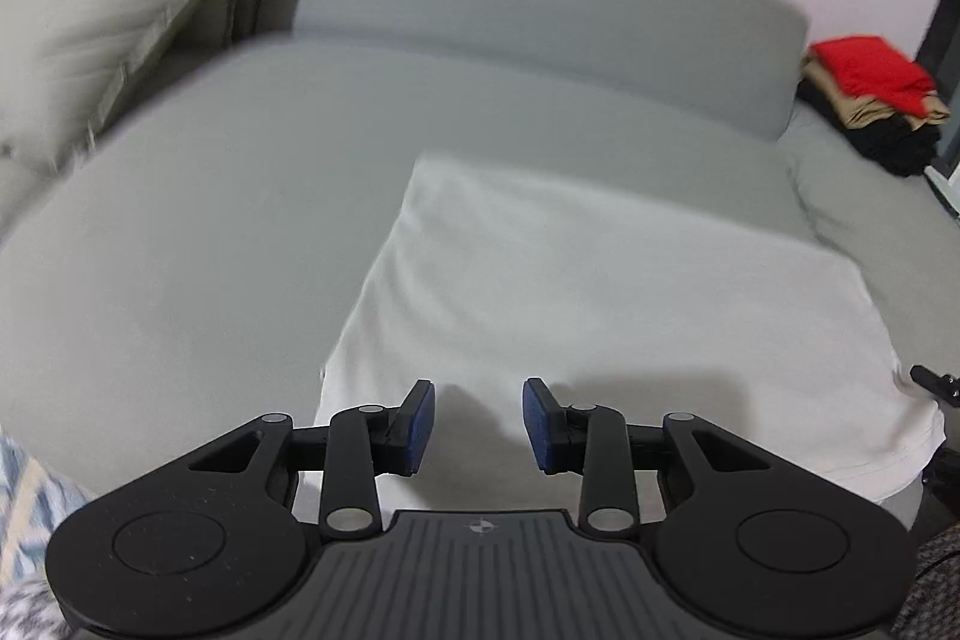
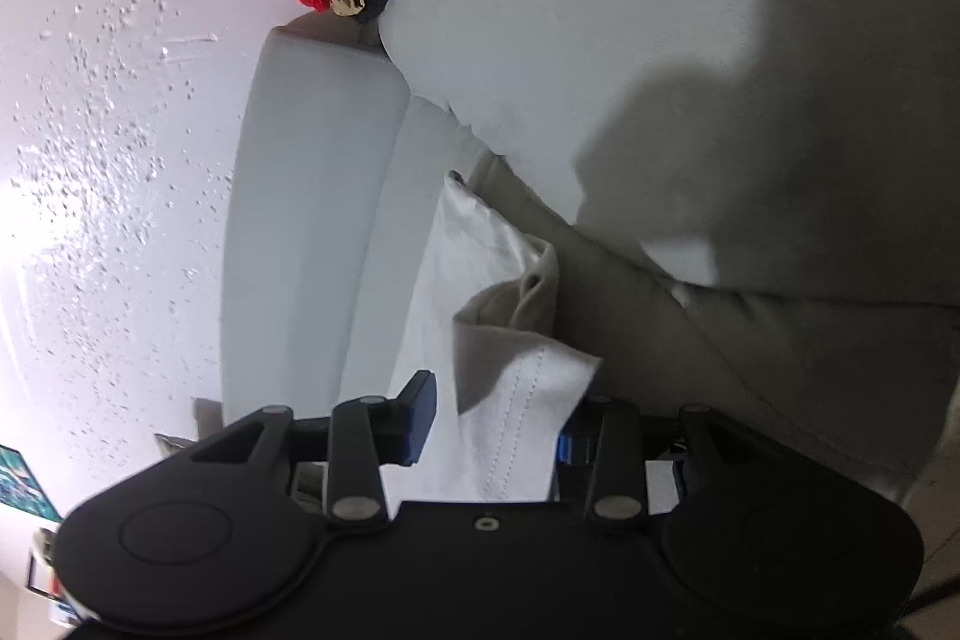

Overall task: Fold clothes
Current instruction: 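Grasp a corner of the folded shirt with the right gripper and lift it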

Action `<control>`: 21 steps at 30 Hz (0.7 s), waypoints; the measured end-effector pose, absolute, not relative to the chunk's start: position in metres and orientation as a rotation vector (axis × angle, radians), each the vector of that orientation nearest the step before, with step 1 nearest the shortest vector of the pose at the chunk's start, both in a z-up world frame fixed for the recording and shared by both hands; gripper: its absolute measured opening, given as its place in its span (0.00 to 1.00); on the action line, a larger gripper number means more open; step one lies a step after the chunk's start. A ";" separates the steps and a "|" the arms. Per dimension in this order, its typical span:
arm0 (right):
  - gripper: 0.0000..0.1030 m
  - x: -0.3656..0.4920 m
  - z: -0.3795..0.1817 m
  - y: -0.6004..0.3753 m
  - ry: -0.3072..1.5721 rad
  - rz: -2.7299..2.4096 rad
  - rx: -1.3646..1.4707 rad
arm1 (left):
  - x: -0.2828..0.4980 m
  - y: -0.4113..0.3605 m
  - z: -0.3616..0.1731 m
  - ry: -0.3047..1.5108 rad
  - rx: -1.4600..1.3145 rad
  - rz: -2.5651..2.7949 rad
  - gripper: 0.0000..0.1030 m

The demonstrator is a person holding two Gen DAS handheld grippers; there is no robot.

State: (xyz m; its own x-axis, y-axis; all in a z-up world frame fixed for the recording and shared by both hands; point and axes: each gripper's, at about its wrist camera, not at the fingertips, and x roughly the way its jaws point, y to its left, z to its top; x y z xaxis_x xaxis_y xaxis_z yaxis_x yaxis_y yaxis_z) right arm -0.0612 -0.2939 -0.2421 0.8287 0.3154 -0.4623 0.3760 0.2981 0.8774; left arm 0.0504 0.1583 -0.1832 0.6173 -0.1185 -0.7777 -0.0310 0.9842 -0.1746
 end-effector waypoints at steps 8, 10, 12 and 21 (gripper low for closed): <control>0.07 -0.041 -0.242 -0.290 0.668 -0.130 1.203 | 0.053 0.150 -0.197 0.971 -0.074 -0.062 0.26; 0.06 -0.038 -0.233 -0.286 0.686 -0.141 1.111 | 0.052 0.152 -0.196 0.977 -0.084 -0.066 0.26; 0.06 -0.036 -0.221 -0.279 0.702 -0.171 1.037 | 0.053 0.154 -0.195 0.997 -0.093 -0.079 0.26; 0.06 -0.023 -0.142 -0.212 0.686 -0.202 0.543 | 0.033 0.181 -0.159 0.896 -0.095 -0.135 0.31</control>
